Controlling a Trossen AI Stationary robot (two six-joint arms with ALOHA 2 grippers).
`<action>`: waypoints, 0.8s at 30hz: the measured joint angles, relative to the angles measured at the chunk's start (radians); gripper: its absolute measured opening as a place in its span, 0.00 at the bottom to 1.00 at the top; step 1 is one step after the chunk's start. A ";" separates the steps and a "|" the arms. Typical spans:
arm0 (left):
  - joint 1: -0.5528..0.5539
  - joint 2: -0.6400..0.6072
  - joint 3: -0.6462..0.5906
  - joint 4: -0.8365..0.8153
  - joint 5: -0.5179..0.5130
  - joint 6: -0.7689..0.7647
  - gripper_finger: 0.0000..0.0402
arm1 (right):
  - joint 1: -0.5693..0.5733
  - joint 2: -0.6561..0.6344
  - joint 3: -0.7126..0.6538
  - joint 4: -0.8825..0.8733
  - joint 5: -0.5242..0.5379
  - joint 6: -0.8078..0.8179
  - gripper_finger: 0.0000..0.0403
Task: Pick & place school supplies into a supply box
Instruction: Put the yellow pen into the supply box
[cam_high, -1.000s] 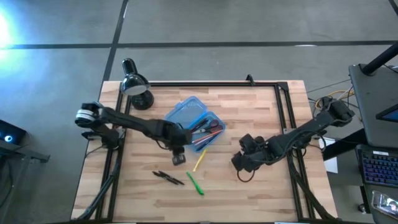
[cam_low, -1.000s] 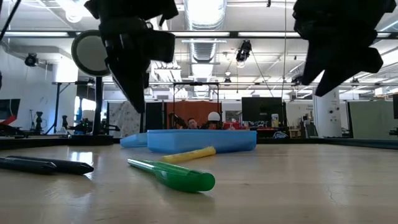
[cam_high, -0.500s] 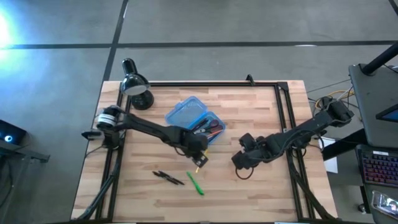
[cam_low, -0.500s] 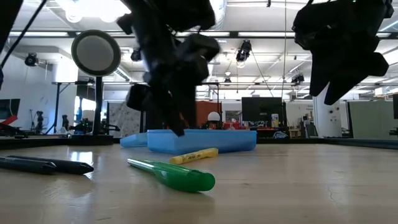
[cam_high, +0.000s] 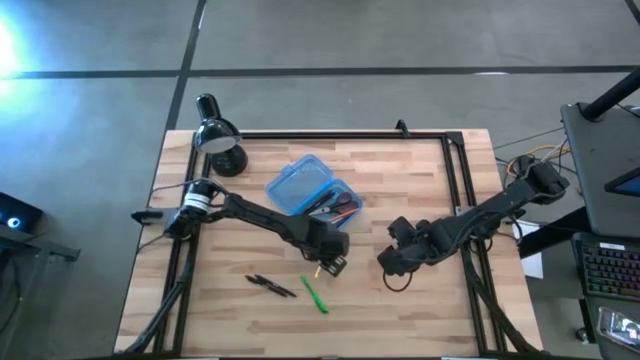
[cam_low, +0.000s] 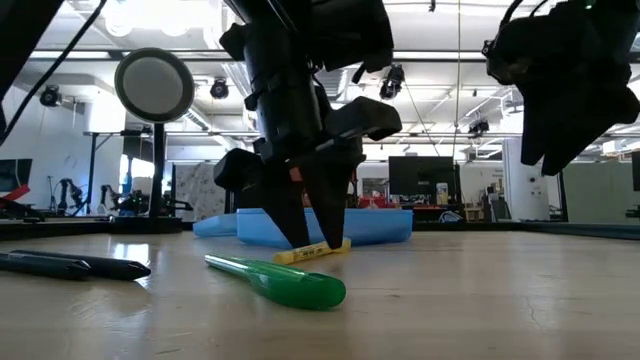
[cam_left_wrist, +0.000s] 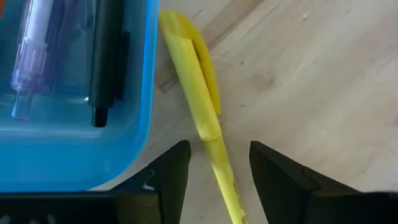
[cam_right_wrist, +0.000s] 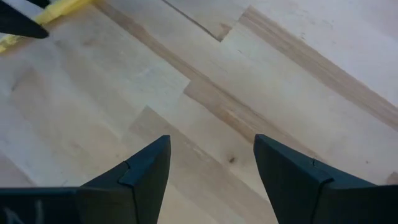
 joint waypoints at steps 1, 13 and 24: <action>-0.001 0.003 0.000 0.001 0.000 0.001 0.39 | 0.000 0.000 -0.003 0.000 0.001 0.003 0.55; -0.013 0.043 -0.007 -0.022 -0.065 0.052 0.07 | 0.000 -0.001 -0.050 0.005 0.002 0.062 0.55; -0.050 -0.021 -0.009 -0.106 -0.084 0.187 0.02 | 0.000 -0.001 -0.052 0.008 0.021 0.084 0.55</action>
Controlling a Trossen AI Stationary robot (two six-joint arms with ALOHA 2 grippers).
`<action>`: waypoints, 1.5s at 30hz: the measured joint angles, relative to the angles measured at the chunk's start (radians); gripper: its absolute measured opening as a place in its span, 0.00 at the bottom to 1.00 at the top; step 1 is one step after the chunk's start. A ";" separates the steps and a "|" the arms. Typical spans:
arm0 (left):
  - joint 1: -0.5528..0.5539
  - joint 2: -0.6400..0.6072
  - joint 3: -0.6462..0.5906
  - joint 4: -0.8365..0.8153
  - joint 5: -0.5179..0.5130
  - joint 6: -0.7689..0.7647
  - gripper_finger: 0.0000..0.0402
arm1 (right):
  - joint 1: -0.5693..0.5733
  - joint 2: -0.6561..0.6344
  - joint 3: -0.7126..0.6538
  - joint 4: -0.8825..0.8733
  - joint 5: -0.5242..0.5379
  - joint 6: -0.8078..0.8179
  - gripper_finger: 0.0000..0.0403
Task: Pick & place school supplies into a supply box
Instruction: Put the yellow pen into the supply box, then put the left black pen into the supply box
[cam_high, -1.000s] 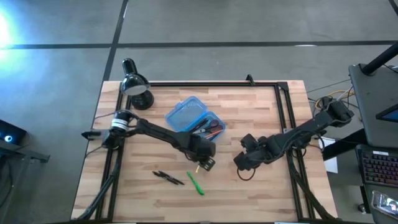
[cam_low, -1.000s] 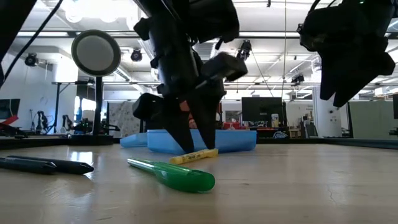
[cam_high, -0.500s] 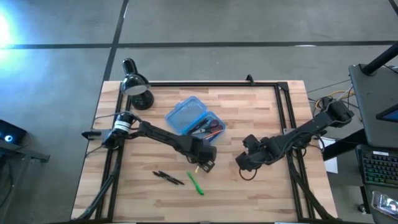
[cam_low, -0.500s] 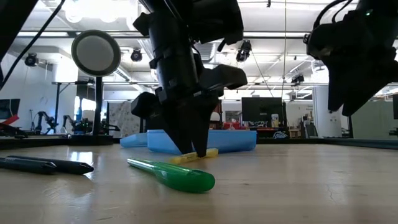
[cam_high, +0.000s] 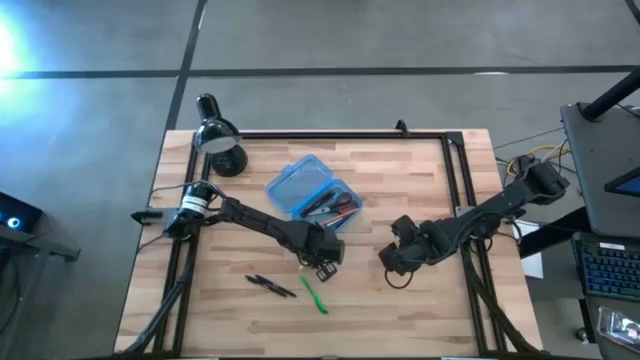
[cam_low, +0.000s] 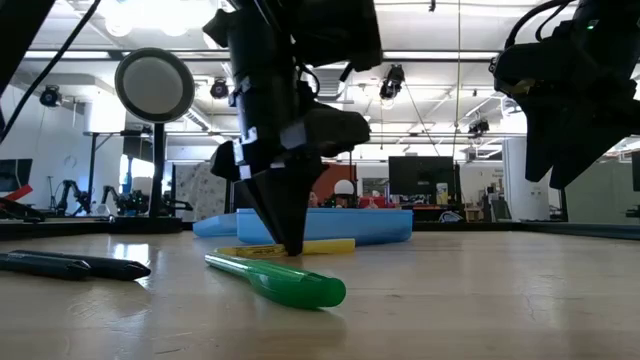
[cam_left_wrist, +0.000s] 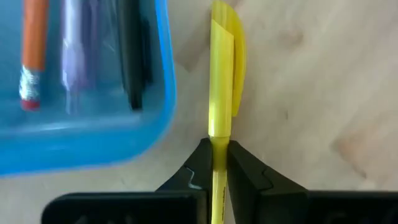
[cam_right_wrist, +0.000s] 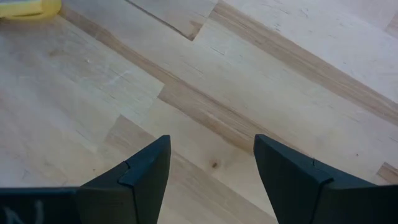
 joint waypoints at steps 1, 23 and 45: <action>-0.001 -0.014 -0.004 0.006 0.006 0.004 0.02 | 0.000 0.000 0.000 0.000 0.001 0.000 0.55; 0.353 -0.189 -0.008 0.076 0.033 0.338 0.05 | 0.000 -0.006 0.001 0.037 0.050 0.038 0.55; 0.058 -0.594 -0.221 -0.059 -0.029 0.595 0.24 | 0.004 -0.006 0.001 0.065 0.049 -0.095 0.55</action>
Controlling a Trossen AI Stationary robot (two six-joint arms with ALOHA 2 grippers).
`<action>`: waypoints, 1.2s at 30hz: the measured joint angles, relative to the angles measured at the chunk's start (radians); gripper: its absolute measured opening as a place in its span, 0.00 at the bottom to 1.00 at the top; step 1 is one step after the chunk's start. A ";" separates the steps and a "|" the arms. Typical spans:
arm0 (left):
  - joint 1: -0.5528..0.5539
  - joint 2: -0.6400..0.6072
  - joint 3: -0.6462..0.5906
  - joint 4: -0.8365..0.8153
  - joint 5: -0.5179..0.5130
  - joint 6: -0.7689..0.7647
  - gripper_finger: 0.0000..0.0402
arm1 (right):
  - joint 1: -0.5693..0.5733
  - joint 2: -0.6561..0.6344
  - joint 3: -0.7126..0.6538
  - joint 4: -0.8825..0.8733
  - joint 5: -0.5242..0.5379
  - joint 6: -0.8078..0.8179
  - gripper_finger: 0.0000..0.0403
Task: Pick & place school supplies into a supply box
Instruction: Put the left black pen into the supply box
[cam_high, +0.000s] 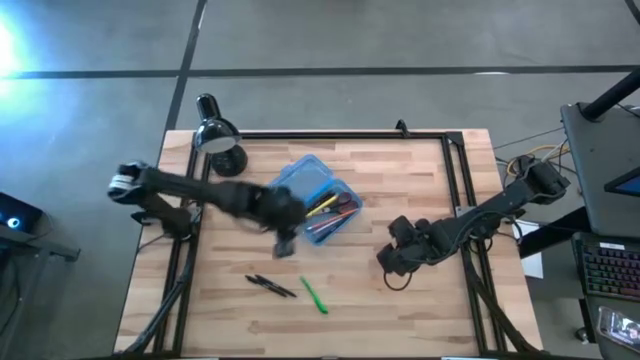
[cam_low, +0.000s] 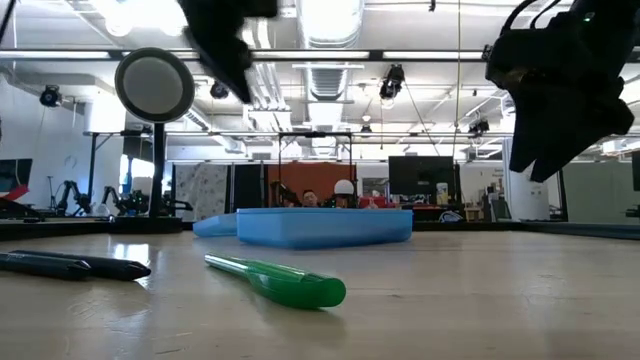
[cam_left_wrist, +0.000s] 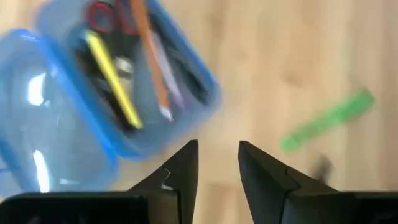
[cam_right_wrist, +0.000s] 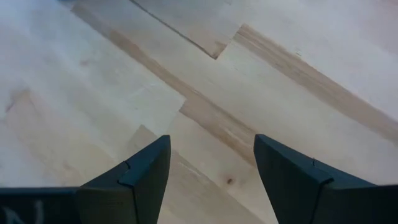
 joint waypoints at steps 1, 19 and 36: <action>-0.048 -0.034 -0.041 0.009 -0.002 -0.010 0.24 | 0.000 0.000 0.000 0.008 0.000 -0.022 0.55; -0.567 -0.111 -0.516 0.247 -0.129 -0.463 0.25 | -0.012 0.000 0.000 0.193 -0.032 -0.225 0.55; -0.566 -0.111 -0.677 0.398 -0.083 -0.345 0.25 | -0.041 0.000 -0.001 0.309 -0.053 -0.250 0.55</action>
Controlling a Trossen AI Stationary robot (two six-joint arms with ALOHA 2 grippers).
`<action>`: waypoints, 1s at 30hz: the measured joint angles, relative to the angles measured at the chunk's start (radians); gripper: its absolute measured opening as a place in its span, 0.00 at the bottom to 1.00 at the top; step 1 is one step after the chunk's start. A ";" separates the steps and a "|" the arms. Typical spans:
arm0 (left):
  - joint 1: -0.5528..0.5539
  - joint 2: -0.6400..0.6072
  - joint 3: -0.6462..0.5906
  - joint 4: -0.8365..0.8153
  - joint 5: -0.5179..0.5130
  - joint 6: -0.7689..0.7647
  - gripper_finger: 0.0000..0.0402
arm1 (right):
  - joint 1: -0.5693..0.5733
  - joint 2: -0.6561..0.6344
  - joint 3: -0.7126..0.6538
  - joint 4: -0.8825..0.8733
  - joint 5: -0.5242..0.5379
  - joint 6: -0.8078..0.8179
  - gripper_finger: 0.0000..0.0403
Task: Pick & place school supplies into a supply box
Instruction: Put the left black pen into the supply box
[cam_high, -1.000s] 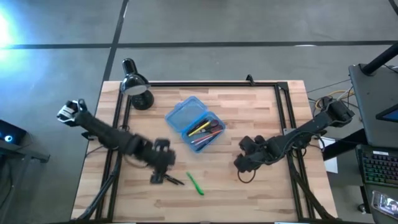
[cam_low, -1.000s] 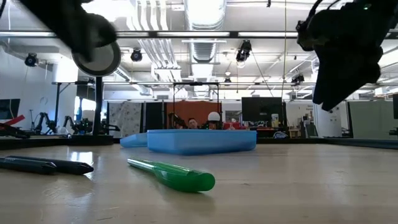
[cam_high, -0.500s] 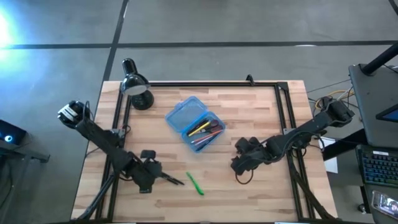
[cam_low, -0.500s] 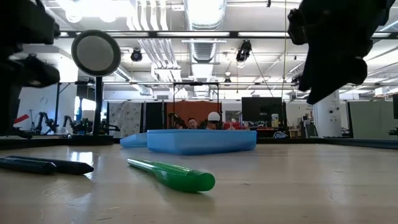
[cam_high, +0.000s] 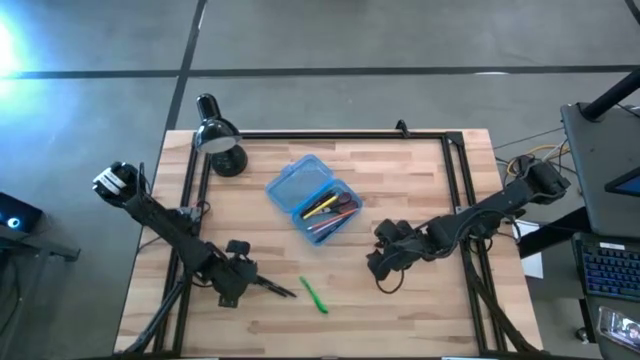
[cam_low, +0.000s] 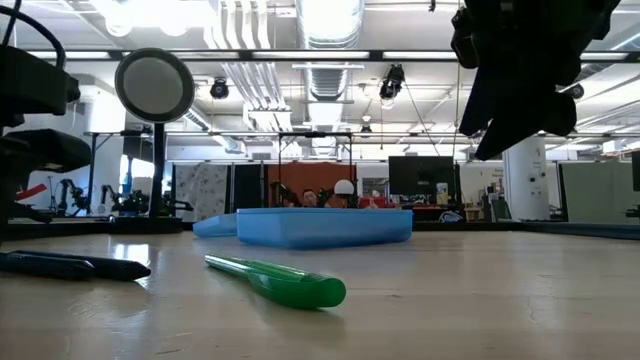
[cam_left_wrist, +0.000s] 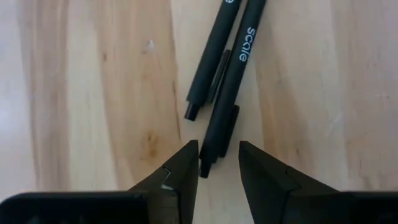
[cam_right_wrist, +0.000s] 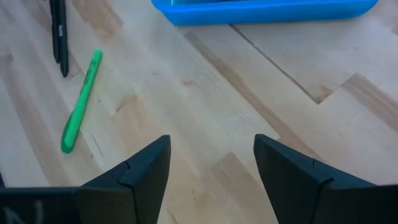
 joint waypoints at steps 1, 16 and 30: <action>0.000 0.000 -0.007 0.016 0.001 0.000 0.25 | -0.002 0.000 0.000 0.000 0.000 0.000 0.55; 0.021 -0.002 -0.054 0.104 0.000 0.001 0.22 | -0.023 0.009 0.000 -0.009 0.003 -0.004 0.55; 0.023 0.049 -0.017 0.078 -0.042 0.004 0.05 | -0.028 0.034 0.000 -0.010 0.000 0.002 0.55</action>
